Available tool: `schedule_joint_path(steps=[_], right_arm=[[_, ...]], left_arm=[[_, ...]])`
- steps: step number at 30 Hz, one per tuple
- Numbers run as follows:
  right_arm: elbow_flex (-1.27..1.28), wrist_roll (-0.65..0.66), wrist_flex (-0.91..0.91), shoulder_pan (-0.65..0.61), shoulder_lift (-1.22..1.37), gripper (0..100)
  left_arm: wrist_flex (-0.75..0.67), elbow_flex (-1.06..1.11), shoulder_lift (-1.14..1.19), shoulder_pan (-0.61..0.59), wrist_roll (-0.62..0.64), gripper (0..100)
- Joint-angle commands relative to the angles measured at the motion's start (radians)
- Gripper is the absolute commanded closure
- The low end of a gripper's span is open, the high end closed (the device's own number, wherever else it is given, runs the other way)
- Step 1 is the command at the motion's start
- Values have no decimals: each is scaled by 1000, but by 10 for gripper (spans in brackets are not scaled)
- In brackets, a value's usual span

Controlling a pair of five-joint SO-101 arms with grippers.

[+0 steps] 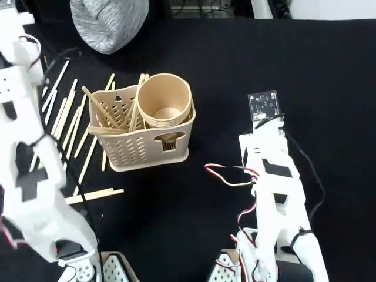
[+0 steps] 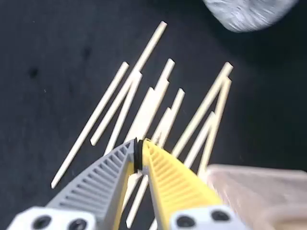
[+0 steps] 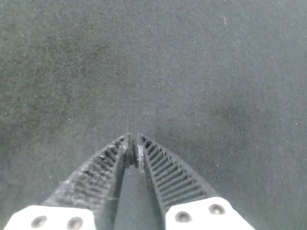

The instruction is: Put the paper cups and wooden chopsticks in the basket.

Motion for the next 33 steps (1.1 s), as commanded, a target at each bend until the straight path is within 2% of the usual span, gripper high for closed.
schedule_joint_path(steps=[1, 6, 14, 16, 18, 20, 24, 31, 33], right_arm=[[-4, 8, -18, 12, 1, 983], [-2, 8, -18, 12, 1, 983], [-2, 8, -17, 12, 1, 983], [-2, 8, -17, 12, 1, 983], [-2, 8, -15, 12, 1, 983], [-2, 8, -15, 12, 1, 983], [-2, 8, -15, 12, 1, 983], [-2, 8, -15, 12, 1, 983], [-2, 8, -15, 12, 1, 983]], left_arm=[[-17, 321, -399, 99, -34, 972], [-242, 680, -764, 182, -43, 972], [-749, 1285, -1355, 225, -38, 972], [-829, 1386, -1471, 225, -38, 972], [-848, 1452, -1545, 216, -44, 972], [-847, 1489, -1548, 199, -46, 972], [-904, 1531, -1412, 81, -43, 972], [-947, 1395, -914, -68, -63, 962], [-922, 1307, -738, -88, -89, 903]])
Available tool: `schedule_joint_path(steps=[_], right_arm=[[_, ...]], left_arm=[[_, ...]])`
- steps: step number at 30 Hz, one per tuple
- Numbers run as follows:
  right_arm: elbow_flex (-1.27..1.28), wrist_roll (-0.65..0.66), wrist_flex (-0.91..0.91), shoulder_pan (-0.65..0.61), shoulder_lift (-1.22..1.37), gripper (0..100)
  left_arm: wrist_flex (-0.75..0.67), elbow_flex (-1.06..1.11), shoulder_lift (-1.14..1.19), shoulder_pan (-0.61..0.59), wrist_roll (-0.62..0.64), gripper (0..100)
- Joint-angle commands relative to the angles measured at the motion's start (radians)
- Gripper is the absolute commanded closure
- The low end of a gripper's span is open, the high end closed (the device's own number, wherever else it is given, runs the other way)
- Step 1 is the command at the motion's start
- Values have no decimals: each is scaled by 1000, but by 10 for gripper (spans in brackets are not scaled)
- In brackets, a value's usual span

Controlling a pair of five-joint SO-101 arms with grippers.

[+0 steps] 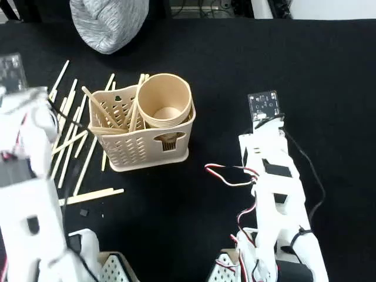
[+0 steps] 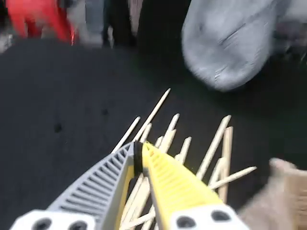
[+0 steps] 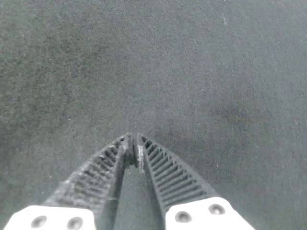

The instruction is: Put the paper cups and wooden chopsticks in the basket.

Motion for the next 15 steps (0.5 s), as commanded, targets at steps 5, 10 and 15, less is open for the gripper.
schedule_joint_path(steps=[5, 10, 15], right_arm=[[-2, 8, -15, 12, 1, 983], [-2, 8, -15, 12, 1, 983], [-2, 8, -15, 12, 1, 983]], left_arm=[[189, -441, 703, -64, -112, 759], [377, -782, 1054, -56, -212, 762], [532, -1139, 1401, -64, -264, 762]])
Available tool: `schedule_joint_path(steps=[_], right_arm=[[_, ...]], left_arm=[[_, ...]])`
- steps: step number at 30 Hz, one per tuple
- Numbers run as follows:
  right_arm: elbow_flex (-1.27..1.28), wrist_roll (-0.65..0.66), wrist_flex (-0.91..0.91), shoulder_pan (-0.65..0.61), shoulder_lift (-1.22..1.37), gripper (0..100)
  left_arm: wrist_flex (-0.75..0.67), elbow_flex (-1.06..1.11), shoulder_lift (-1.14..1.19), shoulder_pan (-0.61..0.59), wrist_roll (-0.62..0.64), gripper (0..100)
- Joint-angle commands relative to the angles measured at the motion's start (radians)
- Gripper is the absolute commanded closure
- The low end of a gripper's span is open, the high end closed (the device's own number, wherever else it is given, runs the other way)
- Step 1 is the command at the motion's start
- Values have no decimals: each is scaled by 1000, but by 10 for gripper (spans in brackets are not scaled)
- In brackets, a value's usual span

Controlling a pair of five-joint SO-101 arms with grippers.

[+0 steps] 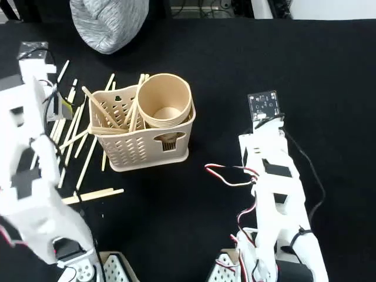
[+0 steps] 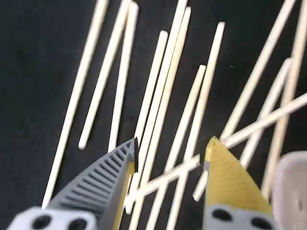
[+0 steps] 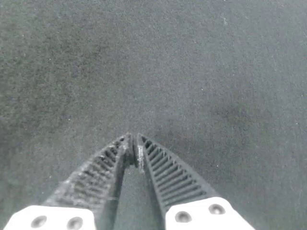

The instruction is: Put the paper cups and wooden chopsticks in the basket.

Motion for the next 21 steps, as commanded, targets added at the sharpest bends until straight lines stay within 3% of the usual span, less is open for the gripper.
schedule_joint_path(steps=[1, 6, 13, 21], right_arm=[[-2, 8, -15, 12, 1, 983], [-2, 8, -15, 12, 1, 983], [-2, 8, -15, 12, 1, 983], [-2, 8, -15, 12, 1, 983]], left_arm=[[126, -380, 292, -12, -54, 762], [252, -702, 583, -12, -107, 783], [485, -1121, 853, -2, -250, 972], [496, -1277, 931, -10, -215, 972]])
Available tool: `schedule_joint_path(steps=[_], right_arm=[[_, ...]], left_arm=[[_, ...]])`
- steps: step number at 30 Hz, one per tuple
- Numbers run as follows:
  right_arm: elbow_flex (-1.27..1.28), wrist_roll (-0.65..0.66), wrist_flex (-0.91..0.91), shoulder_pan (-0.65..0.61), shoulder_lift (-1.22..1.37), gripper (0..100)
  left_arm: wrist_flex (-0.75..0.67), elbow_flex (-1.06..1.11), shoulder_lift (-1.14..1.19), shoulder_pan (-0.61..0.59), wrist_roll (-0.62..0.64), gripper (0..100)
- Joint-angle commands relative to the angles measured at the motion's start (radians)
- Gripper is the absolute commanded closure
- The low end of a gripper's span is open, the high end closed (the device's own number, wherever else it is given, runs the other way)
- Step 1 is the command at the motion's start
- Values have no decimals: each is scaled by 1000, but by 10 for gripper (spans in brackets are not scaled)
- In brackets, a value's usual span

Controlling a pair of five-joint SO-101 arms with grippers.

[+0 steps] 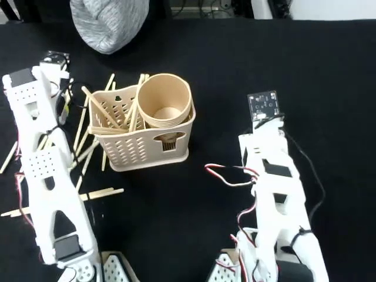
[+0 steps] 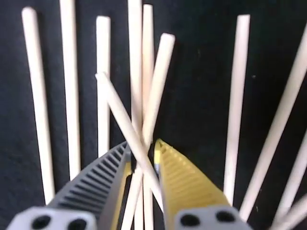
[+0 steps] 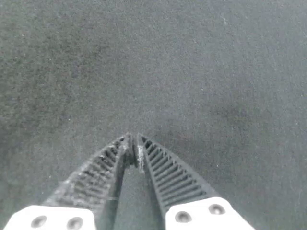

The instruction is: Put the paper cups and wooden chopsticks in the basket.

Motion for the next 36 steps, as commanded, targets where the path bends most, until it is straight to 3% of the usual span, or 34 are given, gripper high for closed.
schedule_joint_path(steps=[1, 18, 27, 33, 36], right_arm=[[-2, 8, -15, 12, 1, 983], [-2, 8, -18, 11, 1, 983], [-2, 8, -18, 11, 1, 983], [-2, 8, -18, 11, 1, 983], [-2, 8, -18, 11, 1, 983]], left_arm=[[5, -36, -6, -4, 37, 972], [6, 19, -427, 71, 324, 972], [6, 404, -914, 124, 400, 971], [-14, 736, -1402, 197, 405, 971], [-95, 908, -1633, 237, 405, 971]])
